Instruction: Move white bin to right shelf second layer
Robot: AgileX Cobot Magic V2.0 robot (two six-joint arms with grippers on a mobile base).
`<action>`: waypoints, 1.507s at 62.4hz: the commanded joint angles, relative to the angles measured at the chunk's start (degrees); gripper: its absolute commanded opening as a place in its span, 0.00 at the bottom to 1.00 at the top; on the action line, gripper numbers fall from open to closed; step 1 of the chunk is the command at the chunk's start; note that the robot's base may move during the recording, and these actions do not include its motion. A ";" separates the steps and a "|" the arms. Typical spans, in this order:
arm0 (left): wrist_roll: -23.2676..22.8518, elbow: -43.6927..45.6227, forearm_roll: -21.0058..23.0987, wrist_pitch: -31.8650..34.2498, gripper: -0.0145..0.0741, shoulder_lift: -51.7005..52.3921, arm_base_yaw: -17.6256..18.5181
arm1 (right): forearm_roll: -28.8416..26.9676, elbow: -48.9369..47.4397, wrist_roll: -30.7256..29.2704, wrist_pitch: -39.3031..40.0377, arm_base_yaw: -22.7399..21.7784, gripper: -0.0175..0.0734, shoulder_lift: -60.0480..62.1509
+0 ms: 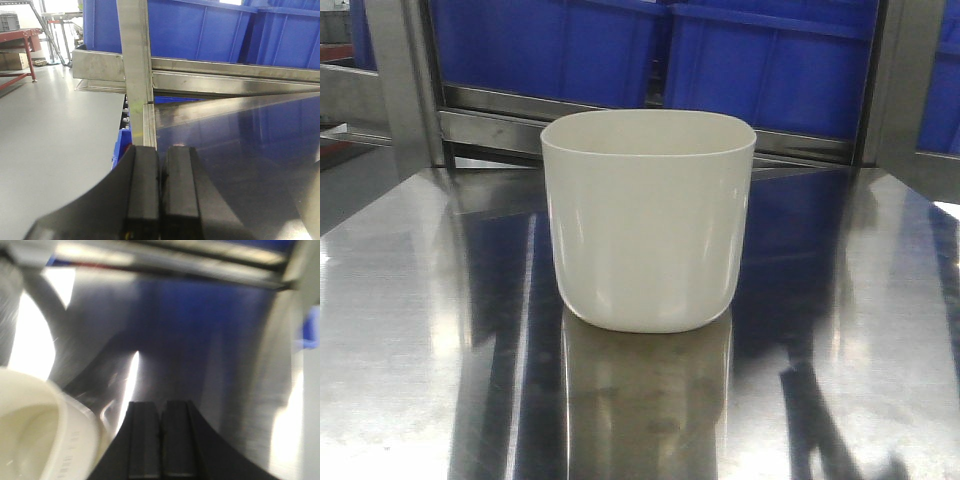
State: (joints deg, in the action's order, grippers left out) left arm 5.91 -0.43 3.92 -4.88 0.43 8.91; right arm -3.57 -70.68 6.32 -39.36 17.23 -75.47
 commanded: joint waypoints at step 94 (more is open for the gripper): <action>-0.20 -2.11 0.31 4.88 0.26 0.80 0.41 | -3.22 -6.89 -0.24 -5.94 10.68 0.84 -15.38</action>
State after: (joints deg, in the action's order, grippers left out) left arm 5.91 -0.43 3.92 -4.88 0.43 8.91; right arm -6.59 -76.18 6.32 -47.37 27.95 -92.55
